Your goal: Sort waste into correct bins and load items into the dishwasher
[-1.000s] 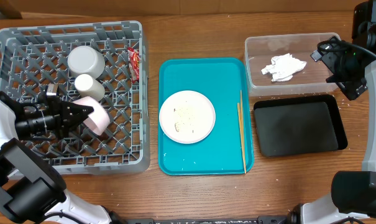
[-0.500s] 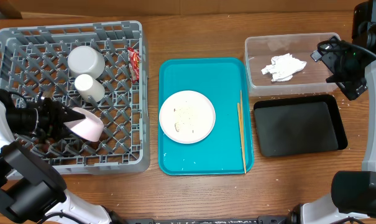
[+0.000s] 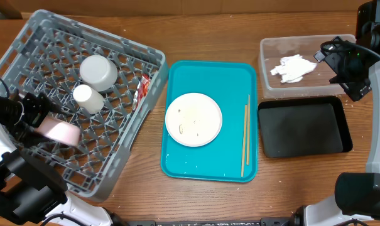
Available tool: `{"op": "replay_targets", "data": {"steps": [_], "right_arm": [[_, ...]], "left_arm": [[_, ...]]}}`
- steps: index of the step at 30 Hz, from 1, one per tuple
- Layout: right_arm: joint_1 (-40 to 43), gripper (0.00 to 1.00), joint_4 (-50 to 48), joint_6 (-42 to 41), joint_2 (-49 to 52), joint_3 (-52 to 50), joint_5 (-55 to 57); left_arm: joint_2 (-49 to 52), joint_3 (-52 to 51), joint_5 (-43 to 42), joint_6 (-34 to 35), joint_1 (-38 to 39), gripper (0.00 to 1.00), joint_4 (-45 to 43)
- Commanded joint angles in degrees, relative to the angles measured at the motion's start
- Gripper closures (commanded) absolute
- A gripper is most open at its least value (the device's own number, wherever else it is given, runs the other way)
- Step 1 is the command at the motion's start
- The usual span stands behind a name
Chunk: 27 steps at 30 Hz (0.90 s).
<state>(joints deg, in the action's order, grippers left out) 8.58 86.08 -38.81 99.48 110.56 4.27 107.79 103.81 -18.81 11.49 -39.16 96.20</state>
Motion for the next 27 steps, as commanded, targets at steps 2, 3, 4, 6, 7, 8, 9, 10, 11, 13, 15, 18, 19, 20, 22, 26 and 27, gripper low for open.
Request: {"op": "replay_targets", "data": {"steps": [2,3,4,6,7,8,9,10,11,13,15,18,19,20,22,26,27], "right_arm": [[0.13,0.0,-0.26,-0.24,-1.01,0.81,-0.02],[0.13,0.0,-0.26,-0.24,-1.01,0.81,-0.04],[0.13,0.0,-0.26,-0.24,-1.01,0.83,-0.04],[0.13,0.0,-0.26,-0.24,-1.01,0.81,-0.02],[0.13,0.0,-0.28,-0.24,-1.01,0.81,-0.04],[0.13,0.0,-0.26,-0.24,-1.01,0.81,-0.04],[0.13,0.0,-0.26,-0.24,-1.01,0.81,-0.04],[0.13,0.0,-0.26,-0.24,-1.01,0.83,-0.04],[0.13,0.0,-0.28,-0.24,-1.01,0.81,-0.04],[0.13,0.0,-0.26,-0.24,-1.01,0.81,-0.04],[0.13,0.0,-0.26,-0.24,-1.01,0.81,-0.04],[0.13,0.0,-0.26,-0.24,-1.01,0.81,-0.04],[0.13,0.0,-0.28,-0.24,-1.01,0.83,-0.04],[0.13,0.0,-0.28,-0.24,-1.01,0.81,-0.04],[0.13,0.0,-0.26,-0.24,-1.01,0.81,-0.04],[0.13,0.0,-0.28,-0.24,-1.01,0.83,-0.04],[0.13,0.0,-0.28,-0.24,-1.01,0.83,-0.04]], "left_arm": [[0.68,1.25,5.99,1.64,-0.35,0.0,-0.9],[0.68,1.25,6.4,1.64,-0.37,0.0,-1.2],[0.68,1.25,6.67,1.7,-0.37,0.0,-1.42],[0.68,1.25,6.93,2.03,-0.37,0.0,-1.99],[0.68,1.25,6.93,2.47,-0.37,0.0,-2.16],[0.68,1.25,6.88,2.73,-0.37,0.0,-2.62],[0.68,1.25,6.86,2.73,-0.37,0.0,-2.93],[0.68,1.25,6.71,2.73,-0.37,0.0,-3.32],[0.68,1.27,6.73,2.73,-0.37,0.0,-3.65],[0.68,1.42,6.73,2.71,-0.37,0.02,-4.39],[0.68,1.49,6.6,2.62,-0.37,0.07,-5.55],[0.68,1.51,4.11,-1.53,-0.33,0.18,-7.89],[0.68,1.51,3.52,-3.04,-0.22,0.18,-8.52],[0.68,1.49,3.54,-4.04,-0.17,0.19,-9.27],[0.68,1.46,3.98,-4.81,-0.17,0.27,-10.69],[0.68,1.46,3.91,-5.16,-0.15,0.37,-13.22],[0.68,1.46,3.93,-5.42,-0.15,0.37,-13.66]]}}
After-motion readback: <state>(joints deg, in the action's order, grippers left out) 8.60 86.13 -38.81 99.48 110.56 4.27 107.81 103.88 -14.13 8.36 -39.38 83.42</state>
